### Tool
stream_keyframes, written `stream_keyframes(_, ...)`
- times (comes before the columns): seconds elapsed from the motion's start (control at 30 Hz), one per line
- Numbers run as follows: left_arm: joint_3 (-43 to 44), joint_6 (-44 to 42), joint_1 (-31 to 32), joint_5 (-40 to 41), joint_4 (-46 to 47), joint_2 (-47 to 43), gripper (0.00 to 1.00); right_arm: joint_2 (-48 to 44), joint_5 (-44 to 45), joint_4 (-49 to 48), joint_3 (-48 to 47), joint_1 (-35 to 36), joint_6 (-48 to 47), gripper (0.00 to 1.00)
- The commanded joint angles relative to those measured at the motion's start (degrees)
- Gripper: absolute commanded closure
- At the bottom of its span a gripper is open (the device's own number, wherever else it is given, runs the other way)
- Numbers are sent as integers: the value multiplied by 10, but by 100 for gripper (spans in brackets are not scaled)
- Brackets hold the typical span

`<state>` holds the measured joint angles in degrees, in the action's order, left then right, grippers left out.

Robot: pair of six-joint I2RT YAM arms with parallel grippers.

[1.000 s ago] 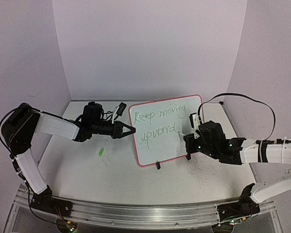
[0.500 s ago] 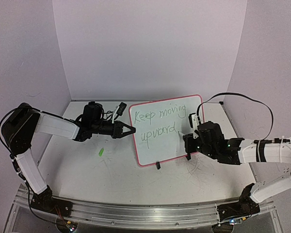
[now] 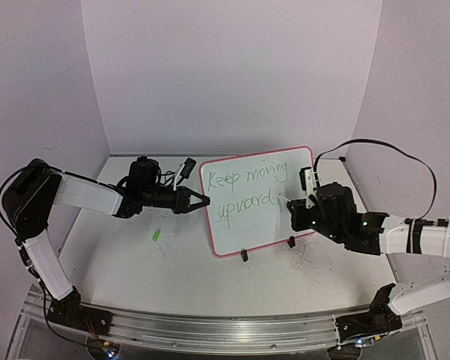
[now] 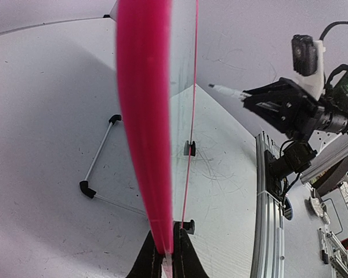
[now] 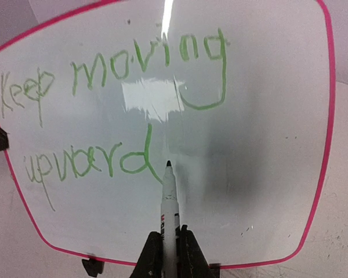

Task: Write a sentence on the whiteboard
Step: Write a sentence on the whiteboard, then place the whiteboard at the center of the board, then pick up the pen cap from the corner of the board.

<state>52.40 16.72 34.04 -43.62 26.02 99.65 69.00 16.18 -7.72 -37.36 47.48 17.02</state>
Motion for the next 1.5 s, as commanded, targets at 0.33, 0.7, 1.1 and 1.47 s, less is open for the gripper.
stream_keyframes(0.33,35,-53,-16,46,-58,-47,61,-152,76,8,25,-4,-40,100)
stream_keyframes(0.7,3,-26,-19,139,-220,-204,33,-161,52,-22,29,-4,-117,100)
stream_keyframes(1.1,64,70,-23,396,-567,-140,28,-145,-81,-52,11,-4,-214,100)
stream_keyframes(1.47,82,19,-23,391,-571,-20,41,-175,-106,-59,32,-4,-205,100)
